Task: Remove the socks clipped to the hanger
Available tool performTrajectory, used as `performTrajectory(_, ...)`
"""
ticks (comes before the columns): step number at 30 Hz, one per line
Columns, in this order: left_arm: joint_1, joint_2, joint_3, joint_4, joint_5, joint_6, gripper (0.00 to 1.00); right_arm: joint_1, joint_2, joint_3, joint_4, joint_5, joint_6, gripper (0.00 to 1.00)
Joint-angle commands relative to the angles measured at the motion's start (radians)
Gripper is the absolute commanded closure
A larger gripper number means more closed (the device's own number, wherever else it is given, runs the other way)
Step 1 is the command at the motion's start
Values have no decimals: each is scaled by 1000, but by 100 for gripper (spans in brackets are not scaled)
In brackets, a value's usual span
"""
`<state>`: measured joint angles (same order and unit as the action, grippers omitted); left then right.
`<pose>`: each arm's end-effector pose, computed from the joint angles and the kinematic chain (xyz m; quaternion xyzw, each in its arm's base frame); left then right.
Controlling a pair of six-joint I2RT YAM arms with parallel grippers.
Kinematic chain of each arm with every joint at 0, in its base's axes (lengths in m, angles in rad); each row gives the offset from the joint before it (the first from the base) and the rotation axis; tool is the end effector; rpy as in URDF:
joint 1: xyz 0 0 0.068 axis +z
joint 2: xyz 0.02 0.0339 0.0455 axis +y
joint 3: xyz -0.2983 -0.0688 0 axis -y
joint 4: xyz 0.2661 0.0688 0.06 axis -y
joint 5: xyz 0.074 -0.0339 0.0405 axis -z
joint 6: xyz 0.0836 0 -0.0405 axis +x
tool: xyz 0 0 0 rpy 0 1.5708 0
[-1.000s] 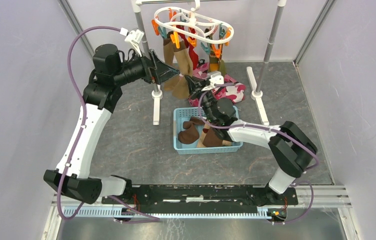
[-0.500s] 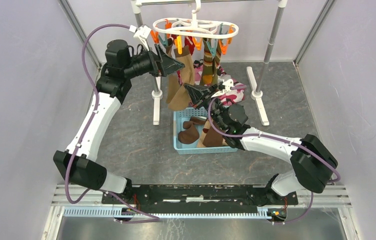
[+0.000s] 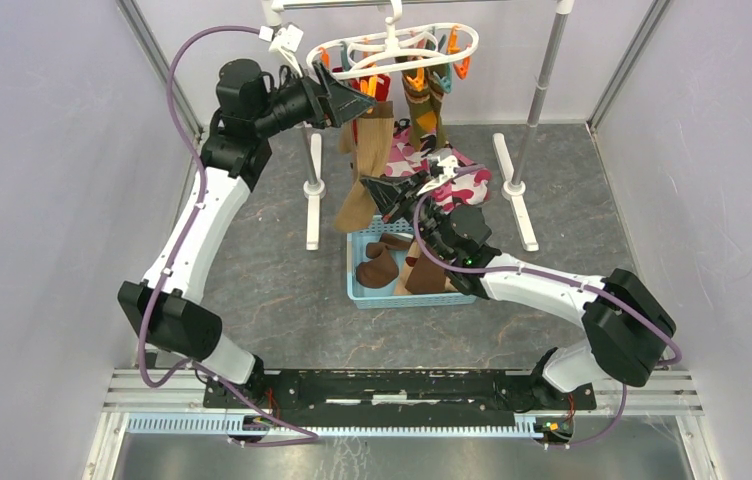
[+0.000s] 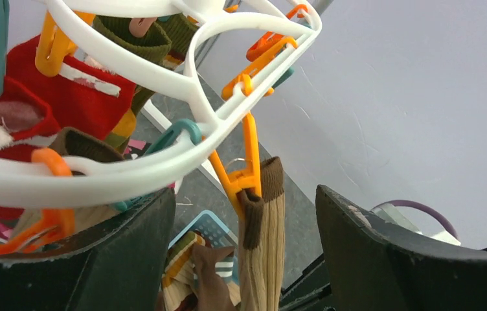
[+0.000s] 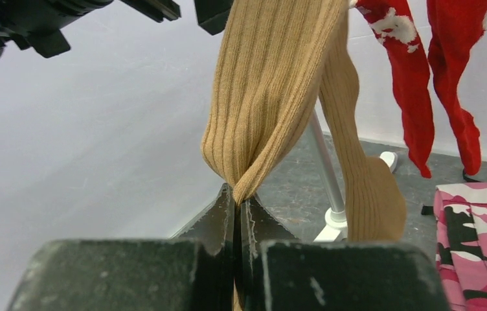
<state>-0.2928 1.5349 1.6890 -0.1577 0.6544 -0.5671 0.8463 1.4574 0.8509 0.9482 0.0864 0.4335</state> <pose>0.3715 -0.1651 0.5112 0.1330 0.6955 -0.4855 0.5127 0.2621 0.2852 0.3602 -0.0835 0.5711 0.4674 0.6696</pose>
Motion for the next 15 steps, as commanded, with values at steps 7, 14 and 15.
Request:
performTrajectory(7,-6,71,87,114,32,-124,16,5,2,85,1,-54,51,100)
performTrajectory(14,-8,92,125,115,21,-114,19,7,26,94,3,-70,73,100)
performTrajectory(15,-9,94,131,106,11,-101,19,7,28,94,3,-72,75,100)
